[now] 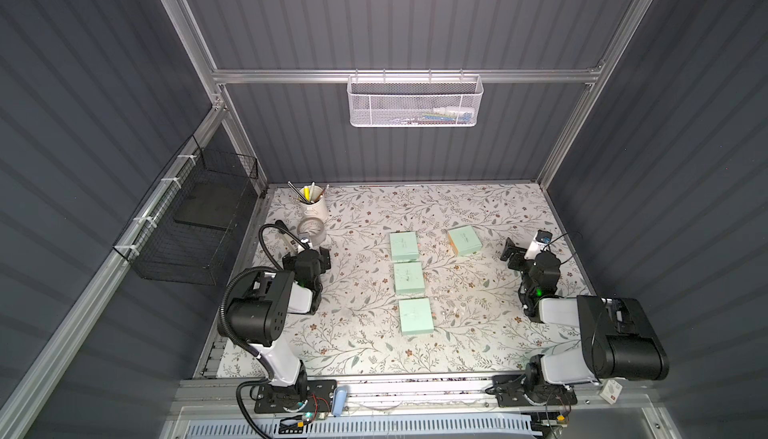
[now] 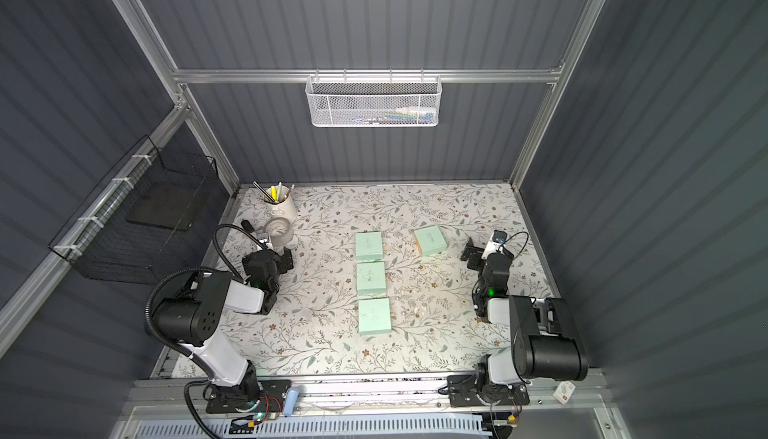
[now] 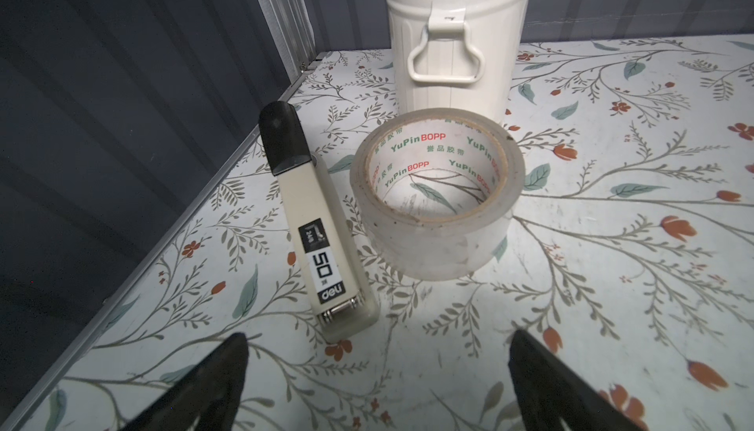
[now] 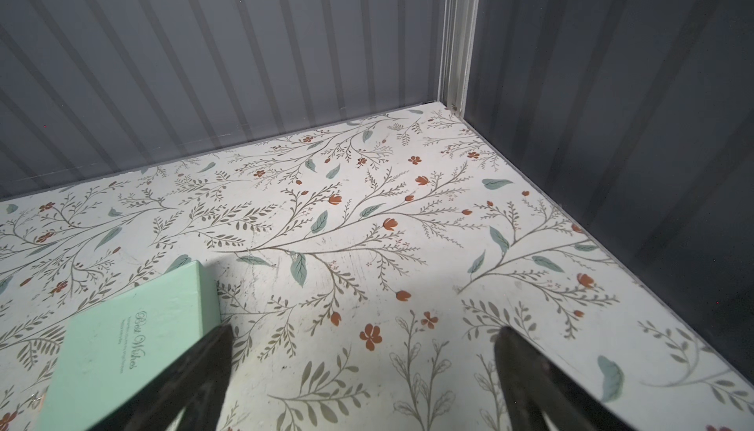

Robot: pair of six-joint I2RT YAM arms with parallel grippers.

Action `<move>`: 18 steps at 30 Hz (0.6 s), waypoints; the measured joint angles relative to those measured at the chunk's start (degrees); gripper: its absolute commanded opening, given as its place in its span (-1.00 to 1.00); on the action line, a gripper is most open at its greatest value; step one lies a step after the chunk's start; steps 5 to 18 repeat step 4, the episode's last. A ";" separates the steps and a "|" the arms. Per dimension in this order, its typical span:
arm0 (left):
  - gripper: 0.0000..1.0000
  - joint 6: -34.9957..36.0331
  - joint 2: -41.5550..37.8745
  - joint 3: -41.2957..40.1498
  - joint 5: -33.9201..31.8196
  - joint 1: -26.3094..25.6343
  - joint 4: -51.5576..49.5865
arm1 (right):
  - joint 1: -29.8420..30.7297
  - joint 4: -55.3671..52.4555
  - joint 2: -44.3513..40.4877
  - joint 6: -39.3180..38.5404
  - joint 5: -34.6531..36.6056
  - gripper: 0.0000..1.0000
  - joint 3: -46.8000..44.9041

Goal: Take out the earrings from the drawer-style jewelry box
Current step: Reset both arms

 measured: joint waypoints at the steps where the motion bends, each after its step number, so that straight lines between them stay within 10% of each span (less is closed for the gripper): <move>1: 0.99 0.00 0.00 0.00 0.00 0.00 0.00 | 0.00 0.00 0.00 0.00 0.00 0.98 0.00; 18: 1.00 0.00 0.00 0.00 0.04 0.00 -0.15 | 0.00 0.00 0.00 0.00 -0.02 0.99 0.00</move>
